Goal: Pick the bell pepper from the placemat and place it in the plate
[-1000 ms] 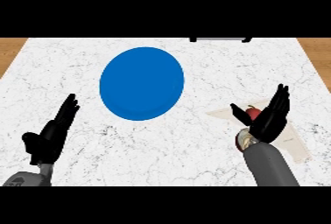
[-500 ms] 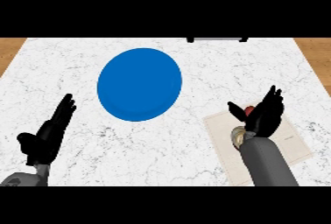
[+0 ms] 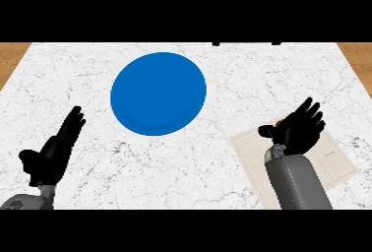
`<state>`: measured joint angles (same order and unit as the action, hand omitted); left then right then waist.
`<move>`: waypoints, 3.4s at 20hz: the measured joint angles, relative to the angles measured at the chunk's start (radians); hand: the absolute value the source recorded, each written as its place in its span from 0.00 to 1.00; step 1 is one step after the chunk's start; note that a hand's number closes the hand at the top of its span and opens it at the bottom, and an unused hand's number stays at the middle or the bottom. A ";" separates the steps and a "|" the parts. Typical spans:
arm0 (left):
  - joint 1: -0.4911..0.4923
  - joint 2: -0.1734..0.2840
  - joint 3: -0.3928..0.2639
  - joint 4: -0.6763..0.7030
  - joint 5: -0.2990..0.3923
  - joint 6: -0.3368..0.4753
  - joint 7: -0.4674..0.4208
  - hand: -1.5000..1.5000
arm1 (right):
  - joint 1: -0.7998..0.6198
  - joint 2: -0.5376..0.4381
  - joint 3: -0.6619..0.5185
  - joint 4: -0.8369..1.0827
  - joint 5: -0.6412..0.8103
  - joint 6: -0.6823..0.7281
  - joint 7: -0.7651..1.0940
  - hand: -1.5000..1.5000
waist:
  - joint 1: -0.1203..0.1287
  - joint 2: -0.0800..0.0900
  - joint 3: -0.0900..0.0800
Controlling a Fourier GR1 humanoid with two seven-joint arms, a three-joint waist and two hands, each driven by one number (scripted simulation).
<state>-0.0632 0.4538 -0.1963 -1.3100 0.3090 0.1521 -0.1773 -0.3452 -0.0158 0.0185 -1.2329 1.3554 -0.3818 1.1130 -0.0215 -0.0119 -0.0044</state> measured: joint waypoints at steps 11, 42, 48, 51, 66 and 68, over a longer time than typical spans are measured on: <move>0.007 -0.045 0.021 0.011 -0.042 -0.030 -0.021 0.50 | 0.029 -0.001 -0.064 -0.083 -0.014 0.158 -0.001 0.00 | 0.020 0.010 0.004; 0.010 -0.104 0.108 0.003 -0.129 -0.082 0.017 0.50 | 0.241 -0.010 0.216 -0.234 -0.083 0.148 -0.133 1.00 | 0.010 -0.010 -0.009; 0.007 -0.108 0.116 -0.007 -0.129 -0.088 0.026 0.50 | 0.409 0.004 0.539 -0.520 0.045 0.187 -0.052 1.00 | 0.008 0.000 0.000; 0.005 -0.120 0.115 0.000 -0.141 -0.081 0.021 0.50 | 0.467 0.006 0.669 -0.644 0.151 0.219 -0.019 1.00 | 0.009 0.003 0.002; -0.004 -0.133 0.122 0.002 -0.162 -0.108 0.014 0.50 | 0.113 -0.012 0.794 -0.808 0.312 0.428 0.068 1.00 | 0.033 0.011 0.003; -0.008 -0.144 0.117 0.009 -0.171 -0.103 0.012 0.50 | 0.044 -0.007 0.772 -0.775 0.270 0.439 0.075 1.00 | 0.037 0.012 0.003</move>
<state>-0.0708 0.3101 -0.0792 -1.3015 0.1384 0.0492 -0.1654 -0.3009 -0.0228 0.7907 -2.0080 1.6250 0.0571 1.1880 0.0151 0.0006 -0.0016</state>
